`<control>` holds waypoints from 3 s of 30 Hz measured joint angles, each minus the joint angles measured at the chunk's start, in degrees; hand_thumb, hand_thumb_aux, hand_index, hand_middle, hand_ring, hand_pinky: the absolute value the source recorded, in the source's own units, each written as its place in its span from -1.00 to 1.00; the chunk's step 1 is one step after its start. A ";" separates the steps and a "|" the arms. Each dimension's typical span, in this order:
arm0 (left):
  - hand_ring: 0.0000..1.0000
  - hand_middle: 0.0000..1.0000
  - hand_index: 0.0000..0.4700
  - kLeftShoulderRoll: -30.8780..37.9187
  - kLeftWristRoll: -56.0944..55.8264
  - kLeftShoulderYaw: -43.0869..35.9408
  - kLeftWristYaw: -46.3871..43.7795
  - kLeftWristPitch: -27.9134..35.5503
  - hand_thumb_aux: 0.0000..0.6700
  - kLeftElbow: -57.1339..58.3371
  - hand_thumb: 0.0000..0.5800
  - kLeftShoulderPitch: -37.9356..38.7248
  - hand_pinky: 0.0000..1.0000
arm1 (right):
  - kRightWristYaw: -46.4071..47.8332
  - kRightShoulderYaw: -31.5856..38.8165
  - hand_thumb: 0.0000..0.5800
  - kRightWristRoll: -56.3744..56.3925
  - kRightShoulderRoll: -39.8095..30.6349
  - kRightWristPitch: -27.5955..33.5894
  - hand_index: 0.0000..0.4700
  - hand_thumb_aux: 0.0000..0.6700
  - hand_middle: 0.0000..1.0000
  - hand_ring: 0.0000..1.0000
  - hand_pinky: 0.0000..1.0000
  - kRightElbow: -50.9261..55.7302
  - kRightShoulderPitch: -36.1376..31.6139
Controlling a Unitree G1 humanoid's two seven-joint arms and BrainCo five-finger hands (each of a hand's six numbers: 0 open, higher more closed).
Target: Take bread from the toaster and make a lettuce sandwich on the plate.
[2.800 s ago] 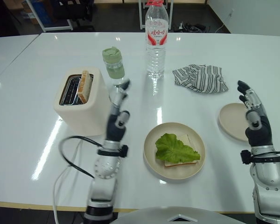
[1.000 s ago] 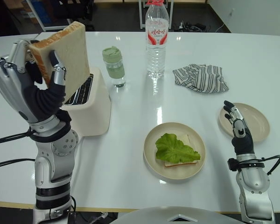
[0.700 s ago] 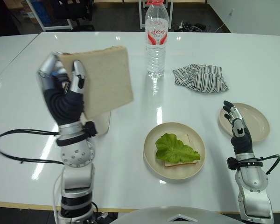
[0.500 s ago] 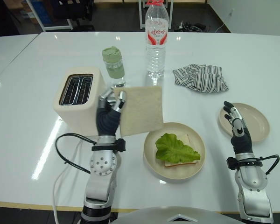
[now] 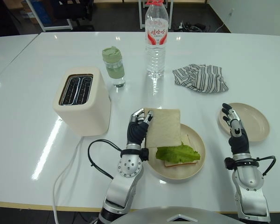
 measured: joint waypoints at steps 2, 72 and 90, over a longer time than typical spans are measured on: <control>1.00 1.00 1.00 0.06 -0.45 -0.24 0.68 0.45 1.00 0.58 1.00 -0.09 1.00 | -0.18 0.02 -1.00 -0.01 0.03 -0.19 -1.00 -1.00 -1.00 -1.00 -1.00 0.02 0.00; -1.00 -1.00 -1.00 1.28 11.49 -12.09 9.24 -10.42 -1.00 28.24 -1.00 -5.77 -1.00 | -5.41 21.11 -1.00 -68.14 -25.85 -13.05 -1.00 -1.00 -1.00 -1.00 -1.00 1.36 5.62; -1.00 -1.00 -1.00 17.16 57.44 -4.37 22.11 -13.80 -1.00 6.21 -1.00 -11.44 -1.00 | -5.51 26.45 -1.00 -68.40 -27.38 -7.97 -1.00 -1.00 -1.00 -1.00 -1.00 3.61 2.14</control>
